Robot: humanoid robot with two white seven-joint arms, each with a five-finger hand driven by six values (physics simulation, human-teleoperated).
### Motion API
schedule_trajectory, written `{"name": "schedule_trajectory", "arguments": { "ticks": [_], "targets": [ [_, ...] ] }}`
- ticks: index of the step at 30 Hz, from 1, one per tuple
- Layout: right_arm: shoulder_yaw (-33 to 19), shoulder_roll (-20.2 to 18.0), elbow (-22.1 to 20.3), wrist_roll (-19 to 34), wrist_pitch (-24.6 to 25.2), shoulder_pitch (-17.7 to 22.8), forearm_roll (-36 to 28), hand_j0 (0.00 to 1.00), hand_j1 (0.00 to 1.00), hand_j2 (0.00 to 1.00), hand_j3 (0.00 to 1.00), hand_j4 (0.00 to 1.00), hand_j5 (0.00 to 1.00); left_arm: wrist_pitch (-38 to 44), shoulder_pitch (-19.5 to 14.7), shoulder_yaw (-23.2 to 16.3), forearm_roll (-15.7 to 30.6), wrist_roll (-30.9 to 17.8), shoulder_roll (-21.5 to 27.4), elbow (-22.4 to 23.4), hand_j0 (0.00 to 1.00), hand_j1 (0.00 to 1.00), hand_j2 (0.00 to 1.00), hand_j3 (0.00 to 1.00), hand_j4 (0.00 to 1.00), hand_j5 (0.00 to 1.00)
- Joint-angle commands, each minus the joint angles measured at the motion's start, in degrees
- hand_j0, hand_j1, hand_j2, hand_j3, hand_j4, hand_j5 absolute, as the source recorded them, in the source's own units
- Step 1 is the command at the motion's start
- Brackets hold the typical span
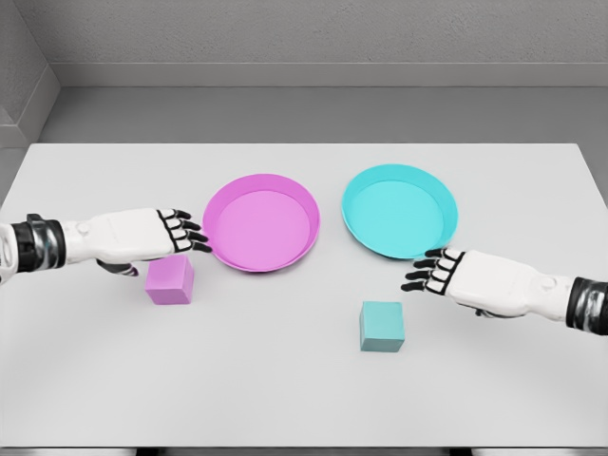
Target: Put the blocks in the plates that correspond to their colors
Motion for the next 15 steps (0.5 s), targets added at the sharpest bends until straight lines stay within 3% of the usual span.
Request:
{"name": "schedule_trajectory", "arguments": {
  "ticks": [1,15],
  "targets": [
    [0.0,0.6,-1.0,1.0,0.1,0.1,-0.3,1.0,1.0,1.0,1.0,1.0,1.0,0.1,0.0,0.0,0.5,0.1,1.9,-0.5,1.0,1.0,1.0,1.0,1.0,1.0],
    [2.0,0.8,-2.5,1.1,0.1,-0.8,-0.4,1.0,1.0,1.0,1.0,1.0,1.0,0.1,0.8,-2.6,-0.1,0.2,2.5,-0.2,1.0,1.0,1.0,1.0,1.0,1.0]
  ]
}}
